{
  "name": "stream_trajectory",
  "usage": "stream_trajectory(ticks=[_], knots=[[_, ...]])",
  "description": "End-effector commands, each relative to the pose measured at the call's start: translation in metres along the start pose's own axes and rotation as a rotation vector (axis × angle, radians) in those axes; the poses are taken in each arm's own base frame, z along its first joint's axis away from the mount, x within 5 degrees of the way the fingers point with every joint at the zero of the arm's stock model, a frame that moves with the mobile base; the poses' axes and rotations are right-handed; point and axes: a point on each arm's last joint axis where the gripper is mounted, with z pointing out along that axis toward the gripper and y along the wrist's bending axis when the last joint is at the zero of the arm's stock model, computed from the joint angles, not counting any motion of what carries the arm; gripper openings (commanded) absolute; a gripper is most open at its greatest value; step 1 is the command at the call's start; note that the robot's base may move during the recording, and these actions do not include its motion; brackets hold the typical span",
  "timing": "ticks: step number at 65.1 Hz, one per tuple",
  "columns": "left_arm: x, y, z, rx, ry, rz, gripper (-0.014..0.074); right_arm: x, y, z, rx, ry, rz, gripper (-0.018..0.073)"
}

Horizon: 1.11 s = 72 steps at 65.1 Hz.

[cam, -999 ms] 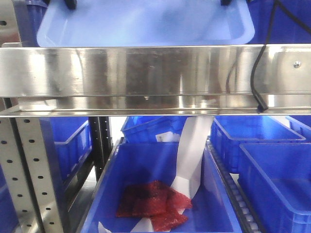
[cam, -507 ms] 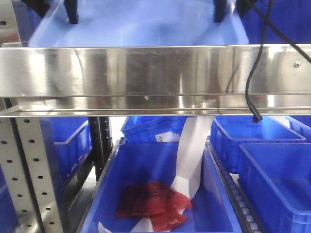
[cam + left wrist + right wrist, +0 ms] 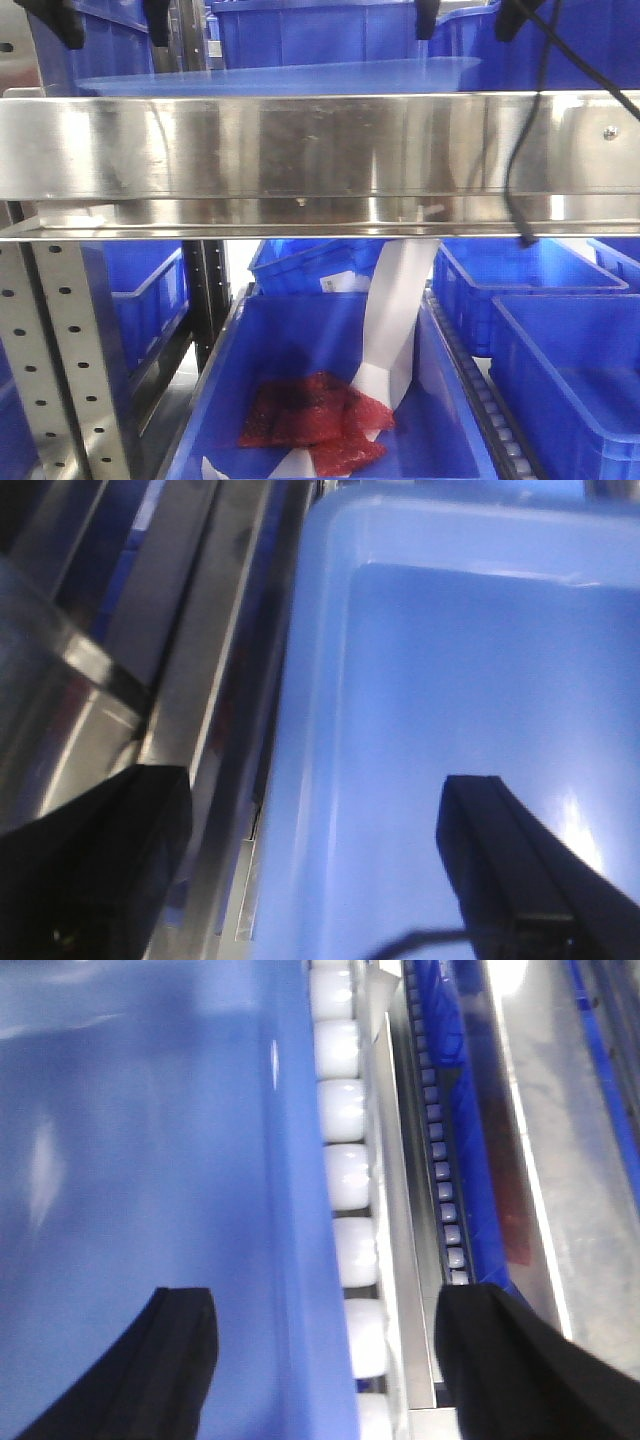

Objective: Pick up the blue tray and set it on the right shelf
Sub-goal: 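Open both grippers to release the tray on the shelf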

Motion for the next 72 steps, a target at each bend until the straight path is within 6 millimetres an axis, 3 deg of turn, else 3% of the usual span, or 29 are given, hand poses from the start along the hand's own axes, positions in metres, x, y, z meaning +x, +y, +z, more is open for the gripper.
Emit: stream_trajectory(ticks=[1,8,15,19,26,31,45,48,51,59,72], knots=[[-0.018,0.001,-0.032,0.057,-0.12,-0.03,0.04,-0.02,-0.002,-0.037,-0.046,-0.145,0.004,0.0554],[-0.018,0.0,-0.032,0.061,-0.123,-0.029,0.0247,-0.02,-0.002,-0.037,-0.045,-0.145,-0.025,0.0439],[-0.019,-0.001,-0.033,0.068,-0.134,-0.028,0.0017,-0.021,-0.002,-0.037,-0.049,-0.153,-0.038,0.0162],[-0.019,-0.001,-0.033,0.072,-0.141,-0.028,-0.0053,-0.022,-0.001,-0.038,-0.058,-0.168,-0.037,0.0034],[-0.02,-0.001,-0.037,0.085,-0.127,-0.045,-0.0036,-0.023,0.0,-0.04,-0.08,-0.175,-0.027,0.0062],[-0.023,-0.001,-0.055,0.116,-0.103,-0.016,-0.0039,-0.023,0.0,-0.056,-0.098,-0.149,-0.01,0.0051],[-0.03,0.013,-0.119,0.162,-0.174,-0.027,-0.0039,-0.025,0.0,-0.144,-0.239,-0.334,-0.02,0.0051],[-0.027,0.014,-0.127,0.186,-0.187,-0.035,-0.0039,-0.021,0.001,-0.153,-0.269,-0.372,-0.036,0.0051],[-0.023,0.015,-0.134,0.215,-0.205,-0.041,-0.0039,-0.013,0.002,-0.165,-0.306,-0.413,-0.055,0.0051],[-0.004,0.023,-0.147,0.288,-0.256,-0.059,-0.0039,0.019,-0.001,-0.169,-0.358,-0.465,-0.135,0.0051],[0.051,0.036,-0.16,0.406,-0.411,-0.037,-0.0039,0.077,-0.028,-0.181,-0.477,-0.607,-0.171,0.0051]])
